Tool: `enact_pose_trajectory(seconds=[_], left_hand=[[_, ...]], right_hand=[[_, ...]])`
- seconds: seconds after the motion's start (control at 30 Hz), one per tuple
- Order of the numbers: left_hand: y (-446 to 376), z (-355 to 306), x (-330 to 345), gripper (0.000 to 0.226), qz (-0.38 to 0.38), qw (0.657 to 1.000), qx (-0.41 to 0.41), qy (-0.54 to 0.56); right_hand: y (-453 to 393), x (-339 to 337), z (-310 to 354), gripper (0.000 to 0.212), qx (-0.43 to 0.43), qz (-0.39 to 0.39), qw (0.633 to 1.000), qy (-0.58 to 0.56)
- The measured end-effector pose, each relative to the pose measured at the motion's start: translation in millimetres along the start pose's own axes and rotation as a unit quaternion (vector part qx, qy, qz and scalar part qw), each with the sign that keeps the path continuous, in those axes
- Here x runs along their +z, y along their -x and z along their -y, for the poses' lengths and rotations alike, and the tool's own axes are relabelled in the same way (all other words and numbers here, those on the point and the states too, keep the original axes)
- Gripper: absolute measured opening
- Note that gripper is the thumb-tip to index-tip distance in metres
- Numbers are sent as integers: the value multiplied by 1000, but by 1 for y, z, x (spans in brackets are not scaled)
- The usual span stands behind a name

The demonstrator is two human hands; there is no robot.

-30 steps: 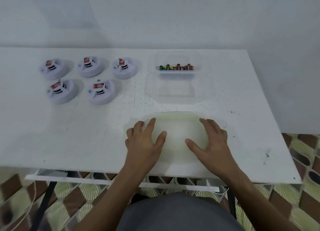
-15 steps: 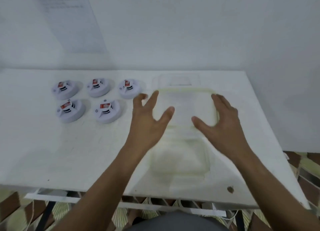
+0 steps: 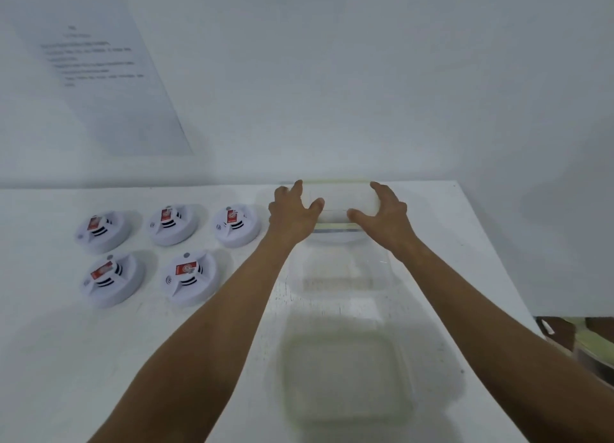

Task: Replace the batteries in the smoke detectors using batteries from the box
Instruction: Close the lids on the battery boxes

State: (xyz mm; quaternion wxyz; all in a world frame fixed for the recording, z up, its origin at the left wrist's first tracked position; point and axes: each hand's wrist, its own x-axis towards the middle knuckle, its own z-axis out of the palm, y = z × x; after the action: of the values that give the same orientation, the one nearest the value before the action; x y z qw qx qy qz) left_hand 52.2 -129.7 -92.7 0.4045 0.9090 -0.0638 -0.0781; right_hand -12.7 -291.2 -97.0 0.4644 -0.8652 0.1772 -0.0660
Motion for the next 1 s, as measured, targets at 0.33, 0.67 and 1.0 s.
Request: enact_pose_trajectory(seconds=[0.33, 0.67, 1.0], left_hand=[[-34, 0, 7, 67, 4, 996, -32, 79], [-48, -2, 2, 69, 5, 997, -18, 70], [-36, 5, 3, 73, 26, 999, 2, 40]], right_hand=[[-36, 7, 0, 80, 18, 21, 999, -37], [-55, 2, 1, 75, 10, 26, 999, -30], [-37, -2, -14, 82, -31, 44, 999, -6]])
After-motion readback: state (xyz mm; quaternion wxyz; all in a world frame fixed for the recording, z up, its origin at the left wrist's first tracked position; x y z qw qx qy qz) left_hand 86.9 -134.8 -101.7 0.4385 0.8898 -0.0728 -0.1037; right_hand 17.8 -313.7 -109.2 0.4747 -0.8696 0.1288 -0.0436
